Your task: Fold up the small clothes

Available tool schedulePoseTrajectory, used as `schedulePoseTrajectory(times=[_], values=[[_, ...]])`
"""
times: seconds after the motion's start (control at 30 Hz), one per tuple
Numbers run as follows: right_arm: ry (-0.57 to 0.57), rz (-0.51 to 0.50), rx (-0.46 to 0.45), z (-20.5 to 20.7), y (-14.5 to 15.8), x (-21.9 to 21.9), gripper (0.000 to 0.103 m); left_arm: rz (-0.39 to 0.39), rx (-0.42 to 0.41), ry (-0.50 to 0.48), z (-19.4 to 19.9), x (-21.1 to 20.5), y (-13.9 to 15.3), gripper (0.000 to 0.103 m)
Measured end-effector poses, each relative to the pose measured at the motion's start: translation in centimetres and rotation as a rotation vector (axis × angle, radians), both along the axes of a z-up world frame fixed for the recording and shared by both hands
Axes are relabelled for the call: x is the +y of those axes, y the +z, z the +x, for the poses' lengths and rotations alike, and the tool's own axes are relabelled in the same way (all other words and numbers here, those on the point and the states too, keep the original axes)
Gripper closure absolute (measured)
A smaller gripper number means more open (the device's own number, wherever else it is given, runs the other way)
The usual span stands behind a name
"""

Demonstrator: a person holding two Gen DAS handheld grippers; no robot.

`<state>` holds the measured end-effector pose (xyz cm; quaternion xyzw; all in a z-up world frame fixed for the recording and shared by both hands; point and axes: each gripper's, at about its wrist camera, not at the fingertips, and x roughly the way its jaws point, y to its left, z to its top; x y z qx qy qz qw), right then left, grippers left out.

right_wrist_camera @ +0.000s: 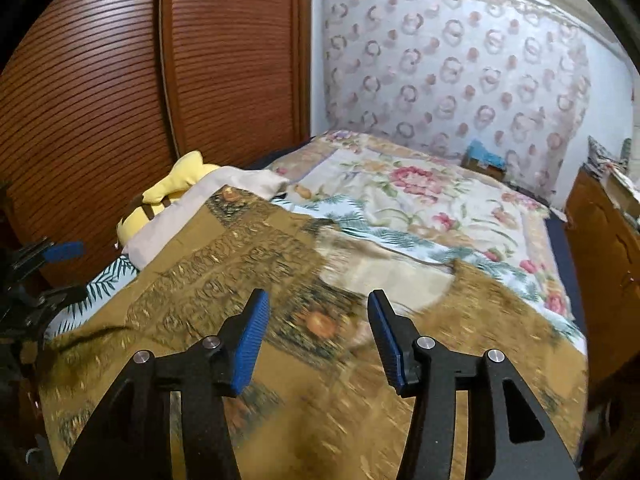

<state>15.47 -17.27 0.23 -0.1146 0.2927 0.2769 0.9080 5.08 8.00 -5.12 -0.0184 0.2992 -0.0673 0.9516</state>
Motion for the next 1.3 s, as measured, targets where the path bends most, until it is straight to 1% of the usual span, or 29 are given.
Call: schedulePoseTrajectory(times=[0.1,0.27,0.4,0.5,0.73,0.83,0.97,1.03,1.13,1.3], values=[[-0.025,0.001,-0.02,-1.7,0.6,-2.7,0.047,-0.003,-0.002,-0.023,0.7,-1.5,0.4,0.022],[-0.081,-0.007,-0.045,-4.5,1.1,-6.9,0.047,0.0,0.002,-0.057,1.8,-4.0,0.9,0.022],[-0.117,-0.001,-0.039,-6.8,0.7,-9.9,0.047,0.004,0.009,-0.076,2.5,-5.7,1.2,0.022],[-0.16,0.014,-0.019,-7.8,0.1,-12.2,0.047,0.023,0.017,-0.091,3.1,-7.0,1.1,0.022],[-0.288,0.045,0.048,-8.0,-1.9,-17.6,0.047,0.05,0.052,-0.129,4.5,-9.4,0.2,0.022],[-0.339,0.045,0.073,-7.9,-2.6,-19.3,0.047,0.052,0.068,-0.147,5.1,-10.4,-0.4,0.022],[-0.395,0.038,0.13,-7.3,-3.5,-20.6,0.047,0.059,0.117,-0.154,6.1,-11.5,-1.7,0.022],[-0.404,0.039,0.157,-6.9,-3.8,-21.0,0.047,0.063,0.134,-0.155,6.5,-11.8,-2.2,0.022],[-0.411,0.043,0.191,-6.4,-3.4,-21.7,0.047,0.061,0.173,-0.161,7.1,-12.3,-3.1,0.022],[-0.413,0.06,0.228,-6.5,-3.1,-22.5,0.047,0.086,0.221,-0.189,7.9,-13.5,-4.2,0.022]])
